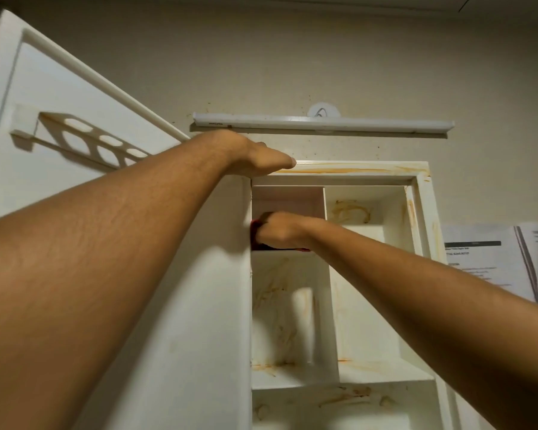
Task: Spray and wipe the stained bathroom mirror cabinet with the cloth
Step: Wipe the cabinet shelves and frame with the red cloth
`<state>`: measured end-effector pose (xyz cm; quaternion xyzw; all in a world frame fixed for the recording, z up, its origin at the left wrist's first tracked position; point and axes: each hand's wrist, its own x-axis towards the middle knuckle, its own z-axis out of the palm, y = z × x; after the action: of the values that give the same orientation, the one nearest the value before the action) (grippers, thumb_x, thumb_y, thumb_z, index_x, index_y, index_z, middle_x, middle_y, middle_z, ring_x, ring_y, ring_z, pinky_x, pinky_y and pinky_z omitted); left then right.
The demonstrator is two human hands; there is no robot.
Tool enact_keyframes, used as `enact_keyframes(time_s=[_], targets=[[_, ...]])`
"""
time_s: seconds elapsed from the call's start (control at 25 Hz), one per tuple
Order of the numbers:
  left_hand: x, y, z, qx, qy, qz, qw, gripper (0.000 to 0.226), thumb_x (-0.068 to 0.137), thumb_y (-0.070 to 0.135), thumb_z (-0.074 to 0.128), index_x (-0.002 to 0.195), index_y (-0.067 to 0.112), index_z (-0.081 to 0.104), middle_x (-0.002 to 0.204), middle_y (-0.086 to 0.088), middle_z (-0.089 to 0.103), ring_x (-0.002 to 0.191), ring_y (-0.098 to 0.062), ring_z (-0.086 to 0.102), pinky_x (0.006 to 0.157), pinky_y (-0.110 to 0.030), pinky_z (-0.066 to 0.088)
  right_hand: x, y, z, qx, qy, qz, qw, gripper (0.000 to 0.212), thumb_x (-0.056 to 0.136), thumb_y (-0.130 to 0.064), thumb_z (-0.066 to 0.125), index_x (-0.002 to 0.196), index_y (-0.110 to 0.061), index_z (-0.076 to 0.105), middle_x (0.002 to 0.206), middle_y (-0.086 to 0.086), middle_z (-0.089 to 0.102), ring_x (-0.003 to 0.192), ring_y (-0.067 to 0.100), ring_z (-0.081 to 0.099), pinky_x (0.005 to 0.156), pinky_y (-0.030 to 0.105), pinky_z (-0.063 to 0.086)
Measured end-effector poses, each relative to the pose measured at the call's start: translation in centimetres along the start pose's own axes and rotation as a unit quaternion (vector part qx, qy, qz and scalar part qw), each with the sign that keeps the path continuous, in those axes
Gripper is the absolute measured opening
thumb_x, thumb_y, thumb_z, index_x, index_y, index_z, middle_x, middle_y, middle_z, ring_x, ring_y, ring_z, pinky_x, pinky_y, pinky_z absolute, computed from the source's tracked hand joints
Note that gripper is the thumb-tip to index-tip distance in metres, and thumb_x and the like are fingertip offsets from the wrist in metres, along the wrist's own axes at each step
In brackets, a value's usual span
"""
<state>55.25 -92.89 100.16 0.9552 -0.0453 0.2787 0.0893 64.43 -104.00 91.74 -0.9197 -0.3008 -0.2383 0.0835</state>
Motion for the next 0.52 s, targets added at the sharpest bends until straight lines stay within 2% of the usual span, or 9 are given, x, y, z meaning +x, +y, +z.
enact_keyframes(time_s=[0.04,0.12,0.24,0.32,0.4,0.44,0.52], targets=[[0.3,0.1,0.0,0.001,-0.001,0.002,1.000,0.087,0.098,0.073,0.035,0.165,0.027,0.006,0.173,-0.003,0.003,0.159,-0.029,0.005,0.128,-0.052,0.006,-0.5,0.4,0.0,0.026,-0.018,0.004,0.999,0.019,0.101,-0.021,0.052,0.092,-0.013,0.067,0.092,0.004,0.065,0.081,0.021,0.055,0.074,0.033,0.043],[0.4,0.2,0.0,-0.008,-0.006,-0.001,1.000,0.087,0.098,0.073,0.035,0.165,0.028,0.004,0.173,-0.002,0.002,0.159,-0.029,0.004,0.128,-0.052,0.005,-0.5,2.0,-0.6,-0.018,-0.046,0.030,0.998,0.021,0.102,-0.022,0.050,0.088,-0.010,0.061,0.082,0.005,0.060,0.070,0.018,0.051,0.065,0.032,0.042],[0.7,0.4,0.1,-0.004,0.001,0.001,1.000,0.087,0.098,0.073,0.035,0.165,0.027,0.004,0.173,-0.002,0.002,0.159,-0.030,0.004,0.128,-0.053,0.006,0.2,1.3,-1.0,-0.113,-0.063,0.078,0.989,0.025,0.104,-0.031,0.047,0.100,-0.014,0.064,0.090,0.006,0.061,0.072,0.019,0.055,0.062,0.029,0.042],[1.0,0.3,0.3,0.001,0.001,0.002,1.000,0.088,0.097,0.075,0.035,0.165,0.028,0.004,0.173,-0.002,0.001,0.159,-0.029,0.004,0.128,-0.053,0.006,0.6,0.1,0.1,-0.049,-0.050,0.053,0.996,0.035,0.105,-0.038,0.047,0.120,-0.014,0.067,0.111,0.006,0.066,0.092,0.025,0.060,0.078,0.032,0.049],[1.3,0.2,0.2,-0.002,0.009,0.001,1.000,0.088,0.097,0.074,0.035,0.165,0.027,0.003,0.173,-0.001,0.000,0.159,-0.029,0.003,0.128,-0.053,0.005,0.2,0.0,0.4,0.025,-0.023,0.036,0.999,0.034,0.104,-0.035,0.050,0.123,-0.013,0.068,0.122,0.010,0.068,0.106,0.028,0.062,0.094,0.039,0.052],[1.5,0.2,0.2,-0.002,0.009,0.005,1.000,0.088,0.098,0.073,0.035,0.165,0.027,0.002,0.173,-0.001,-0.001,0.159,-0.029,0.002,0.128,-0.053,0.004,-0.4,0.8,0.1,0.029,-0.032,0.032,0.999,0.032,0.104,-0.034,0.050,0.118,-0.012,0.068,0.115,0.012,0.070,0.100,0.027,0.063,0.093,0.041,0.053],[1.5,-0.1,0.2,0.005,0.015,0.007,1.000,0.088,0.099,0.072,0.034,0.165,0.027,-0.002,0.173,-0.001,-0.003,0.159,-0.029,0.000,0.128,-0.053,0.004,-0.8,1.9,-0.8,-0.008,-0.060,0.048,0.997,0.026,0.105,-0.034,0.049,0.111,-0.013,0.062,0.095,0.011,0.066,0.079,0.024,0.060,0.075,0.038,0.054]])
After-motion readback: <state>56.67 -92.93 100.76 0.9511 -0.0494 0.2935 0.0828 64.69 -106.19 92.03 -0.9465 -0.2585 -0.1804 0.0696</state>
